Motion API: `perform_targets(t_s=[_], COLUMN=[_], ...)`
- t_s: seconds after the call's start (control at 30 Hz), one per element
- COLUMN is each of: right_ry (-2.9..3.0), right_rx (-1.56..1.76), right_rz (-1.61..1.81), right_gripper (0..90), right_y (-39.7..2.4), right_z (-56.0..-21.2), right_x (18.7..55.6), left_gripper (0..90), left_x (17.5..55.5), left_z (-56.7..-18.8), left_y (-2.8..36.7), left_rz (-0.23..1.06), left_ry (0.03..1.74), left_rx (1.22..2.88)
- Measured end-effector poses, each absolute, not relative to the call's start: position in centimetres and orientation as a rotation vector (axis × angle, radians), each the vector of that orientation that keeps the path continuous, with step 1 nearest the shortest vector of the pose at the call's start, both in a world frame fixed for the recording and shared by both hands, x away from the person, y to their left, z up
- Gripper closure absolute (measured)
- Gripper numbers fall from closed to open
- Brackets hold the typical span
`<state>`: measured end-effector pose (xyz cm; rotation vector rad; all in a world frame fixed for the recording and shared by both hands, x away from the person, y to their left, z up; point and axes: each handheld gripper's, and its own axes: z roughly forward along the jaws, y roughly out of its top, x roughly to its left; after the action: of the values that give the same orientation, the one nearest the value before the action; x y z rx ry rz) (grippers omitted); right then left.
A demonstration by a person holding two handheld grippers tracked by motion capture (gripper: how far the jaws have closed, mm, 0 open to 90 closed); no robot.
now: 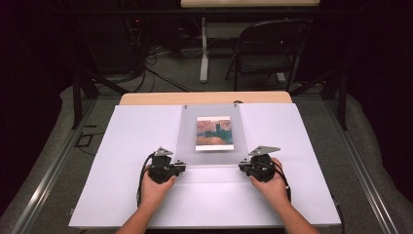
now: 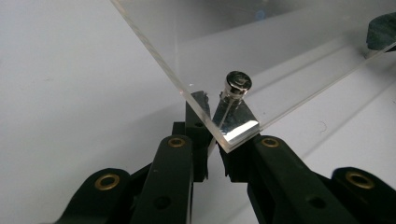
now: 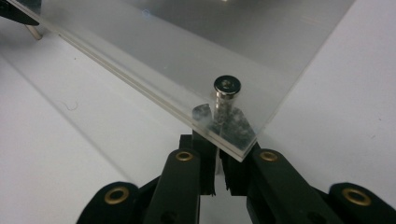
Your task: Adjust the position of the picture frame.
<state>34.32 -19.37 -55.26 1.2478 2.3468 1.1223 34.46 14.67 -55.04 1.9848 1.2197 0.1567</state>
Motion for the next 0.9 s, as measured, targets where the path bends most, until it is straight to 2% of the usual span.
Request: perform_targets(t_s=[0.17, 0.23, 0.27, 0.3, 0.4, 0.5, 0.7, 0.9], right_ry=[2.335, 2.330, 2.330, 2.317, 2.317, 2.330, 2.352, 2.369], right_rx=[1.256, 1.271, 1.271, 1.288, 1.291, 1.272, 1.239, 1.217], right_rz=[1.133, 1.126, 1.126, 1.134, 1.135, 1.120, 1.097, 1.092], right_gripper=[84.7, 81.0, 81.0, 77.1, 76.6, 69.4, 62.0, 58.2], right_y=[-19.4, -19.5, -19.5, -19.7, -19.9, -20.1, -20.4, -21.4], right_z=[-55.4, -55.4, -55.4, -55.4, -55.3, -55.1, -54.6, -53.7], right_x=[34.2, 34.1, 34.1, 34.0, 33.9, 33.4, 32.1, 30.4], left_gripper=[81.8, 80.3, 79.0, 77.3, 73.2, 66.1, 53.7, 51.1], left_x=[34.4, 34.4, 34.4, 34.3, 34.2, 33.8, 32.2, 31.2], left_z=[-55.1, -55.0, -55.0, -55.0, -55.1, -54.7, -53.8, -52.7], left_y=[14.6, 14.7, 14.7, 14.7, 14.8, 14.9, 15.2, 16.3], left_rz=[0.156, 0.157, 0.157, 0.172, 0.165, 0.163, 0.143, 0.139], left_ry=[1.226, 1.234, 1.234, 1.245, 1.247, 1.227, 1.192, 1.170], left_rx=[1.974, 1.961, 1.961, 1.960, 1.960, 1.979, 2.020, 2.031])
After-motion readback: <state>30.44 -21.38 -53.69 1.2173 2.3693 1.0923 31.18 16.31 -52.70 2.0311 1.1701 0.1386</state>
